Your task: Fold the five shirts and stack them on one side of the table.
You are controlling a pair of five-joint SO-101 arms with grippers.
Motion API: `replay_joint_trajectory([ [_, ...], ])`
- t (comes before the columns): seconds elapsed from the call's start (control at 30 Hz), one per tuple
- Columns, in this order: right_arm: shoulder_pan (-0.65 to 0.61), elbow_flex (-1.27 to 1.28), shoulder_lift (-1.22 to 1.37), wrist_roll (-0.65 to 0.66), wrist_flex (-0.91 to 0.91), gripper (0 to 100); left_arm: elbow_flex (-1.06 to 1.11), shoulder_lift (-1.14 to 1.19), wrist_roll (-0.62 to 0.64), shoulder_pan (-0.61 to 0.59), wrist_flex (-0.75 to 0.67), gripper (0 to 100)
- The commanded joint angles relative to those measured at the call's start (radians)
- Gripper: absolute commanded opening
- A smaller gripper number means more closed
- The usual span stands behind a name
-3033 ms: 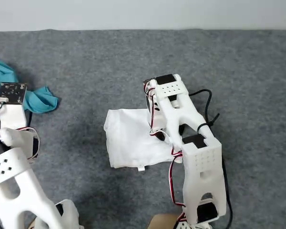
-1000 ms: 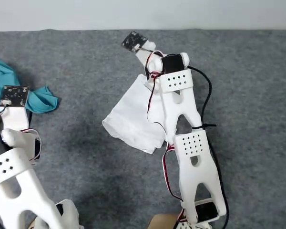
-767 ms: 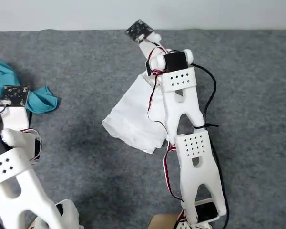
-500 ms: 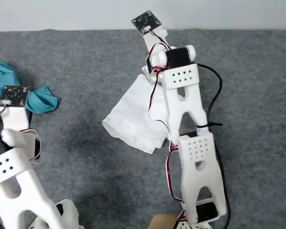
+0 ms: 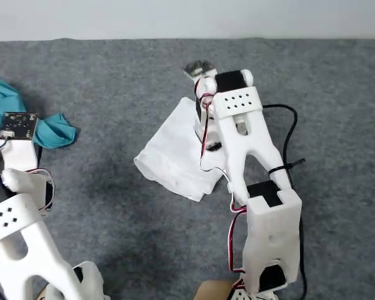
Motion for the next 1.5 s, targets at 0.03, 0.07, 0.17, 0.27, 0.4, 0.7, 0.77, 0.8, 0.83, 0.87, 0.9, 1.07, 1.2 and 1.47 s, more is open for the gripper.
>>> replay_joint_trajectory([
  [0.03,-0.018,0.086,-0.073,-0.005,0.002,0.8,-0.013,-0.026,0.006,-0.005,-0.015,0],
  [0.07,-0.025,0.109,-0.071,-0.005,-0.008,0.8,-0.013,-0.026,0.006,-0.005,-0.015,0],
  [0.17,-0.059,0.19,-0.062,-0.005,-0.059,0.8,-0.013,-0.026,0.006,-0.005,-0.015,0],
  [0.27,-0.102,0.222,-0.033,-0.008,-0.091,0.8,-0.013,-0.026,0.006,-0.005,-0.015,0],
  [0.4,-0.17,0.222,0.007,-0.012,-0.113,0.9,-0.013,-0.026,0.006,-0.006,-0.015,0],
  [0.7,-0.208,0.222,0.042,-0.014,-0.142,0.9,-0.01,-0.026,0.008,-0.006,-0.011,0],
  [0.77,-0.216,0.222,0.042,-0.014,-0.151,0.9,-0.008,-0.026,0.008,-0.006,-0.009,0],
  [0.8,-0.226,0.222,0.042,-0.014,-0.154,0.9,-0.008,-0.026,0.008,-0.006,-0.009,0],
  [0.83,-0.24,0.222,0.044,-0.021,-0.154,0.9,-0.008,-0.026,0.008,-0.006,-0.009,0],
  [0.87,-0.252,0.222,0.044,-0.034,-0.151,0.9,-0.008,-0.026,0.008,-0.006,-0.009,0],
  [0.9,-0.269,0.222,0.044,-0.041,-0.15,0.9,-0.008,-0.026,0.008,-0.006,-0.009,0],
  [1.07,-0.302,0.221,0.03,-0.043,-0.14,0.9,-0.008,-0.026,0.008,-0.006,-0.012,0],
  [1.2,-0.288,0.196,-0.027,-0.037,-0.082,0.9,-0.008,-0.026,0.008,-0.006,-0.009,0],
  [1.47,-0.223,0.163,-0.139,0.026,-0.047,0.9,-0.008,-0.026,0.044,-0.005,-0.014,0],
])
